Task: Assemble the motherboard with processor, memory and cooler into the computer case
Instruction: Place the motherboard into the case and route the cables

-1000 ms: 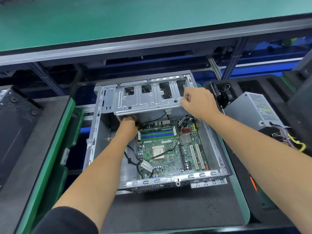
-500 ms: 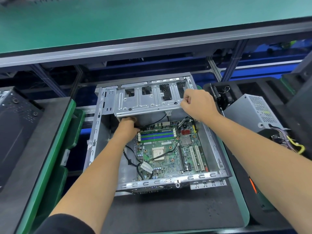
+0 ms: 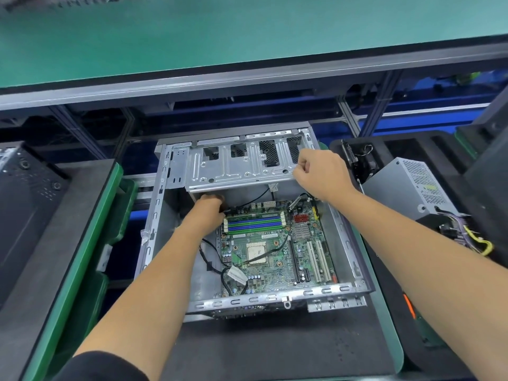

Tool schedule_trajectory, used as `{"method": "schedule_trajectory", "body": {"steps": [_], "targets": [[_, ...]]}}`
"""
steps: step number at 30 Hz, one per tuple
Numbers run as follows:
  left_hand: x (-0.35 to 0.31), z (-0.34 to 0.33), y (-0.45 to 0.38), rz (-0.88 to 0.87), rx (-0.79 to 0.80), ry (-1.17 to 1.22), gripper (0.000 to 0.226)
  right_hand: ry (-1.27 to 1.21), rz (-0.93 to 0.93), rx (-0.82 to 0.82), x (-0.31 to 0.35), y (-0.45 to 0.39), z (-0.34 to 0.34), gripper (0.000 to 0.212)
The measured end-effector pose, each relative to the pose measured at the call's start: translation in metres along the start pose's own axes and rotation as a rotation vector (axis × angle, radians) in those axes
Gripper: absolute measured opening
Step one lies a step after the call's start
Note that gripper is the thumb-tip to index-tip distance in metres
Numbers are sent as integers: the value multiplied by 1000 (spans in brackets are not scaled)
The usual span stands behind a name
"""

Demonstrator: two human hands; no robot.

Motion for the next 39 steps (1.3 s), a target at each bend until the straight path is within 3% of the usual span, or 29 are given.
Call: {"method": "schedule_trajectory", "body": {"steps": [8,24,39], "targets": [[2,-4,-2,-16,-2,-4,23,2,-11,16,-2,-1,-2,13],[-2,-3,-4,-67,-29,-72,34,15,-5,40,3,1,2,14],[-7,-10,0,-73,42,-188,30,10,-2,44,5,3,5,15]]}}
Point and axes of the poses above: each hand's wrist, its own y-axis away from the middle knuckle, its own z-axis out of the back of the hand, x = y × z, the point moved 9 cm from there along -y, towards the middle knuckle, and after that the axes turned 11 degrees about y, right-handed, at the moved point
